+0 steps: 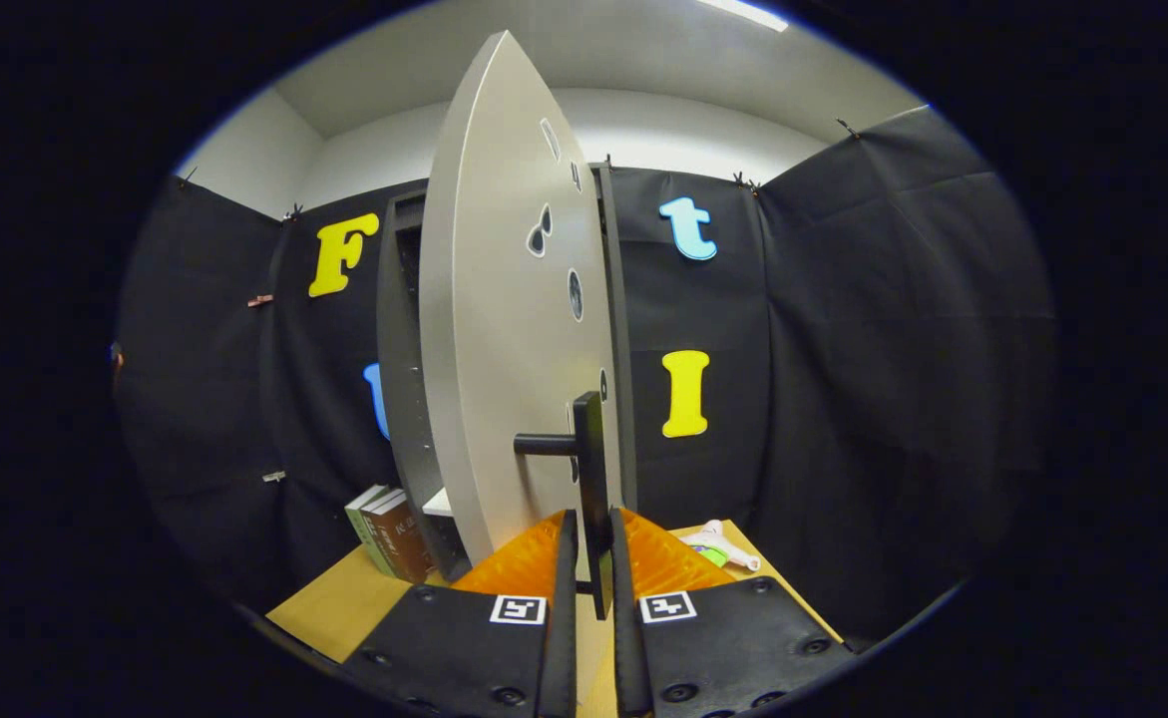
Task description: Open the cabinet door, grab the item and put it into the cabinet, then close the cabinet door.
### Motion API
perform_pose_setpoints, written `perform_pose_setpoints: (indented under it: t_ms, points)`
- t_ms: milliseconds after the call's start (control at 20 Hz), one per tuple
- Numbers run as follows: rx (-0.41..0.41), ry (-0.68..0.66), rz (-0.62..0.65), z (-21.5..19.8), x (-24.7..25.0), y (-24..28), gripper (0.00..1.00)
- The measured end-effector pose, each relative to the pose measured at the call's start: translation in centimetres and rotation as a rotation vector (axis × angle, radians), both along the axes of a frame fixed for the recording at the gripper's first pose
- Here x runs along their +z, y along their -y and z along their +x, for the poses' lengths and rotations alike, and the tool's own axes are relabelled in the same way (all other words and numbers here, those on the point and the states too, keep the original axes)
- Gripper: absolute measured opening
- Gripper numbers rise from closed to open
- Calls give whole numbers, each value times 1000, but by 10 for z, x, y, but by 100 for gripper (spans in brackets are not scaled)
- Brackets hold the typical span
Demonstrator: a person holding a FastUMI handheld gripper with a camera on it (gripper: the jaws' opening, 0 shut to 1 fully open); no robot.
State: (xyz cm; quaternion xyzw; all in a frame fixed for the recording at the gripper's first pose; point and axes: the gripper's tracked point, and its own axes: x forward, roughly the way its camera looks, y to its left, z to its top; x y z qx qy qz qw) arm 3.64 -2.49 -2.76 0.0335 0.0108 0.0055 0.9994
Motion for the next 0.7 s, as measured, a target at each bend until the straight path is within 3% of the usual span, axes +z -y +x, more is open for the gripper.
perform_pose_setpoints:
  t_ms: [100,300,500,700]
  points:
    - [-41,10,-10,0,3,19,14]
    - [-106,22,13,-2,6,39,14]
    - [-105,30,43,-4,8,35,14]
    - [-177,41,-37,-12,11,54,14]
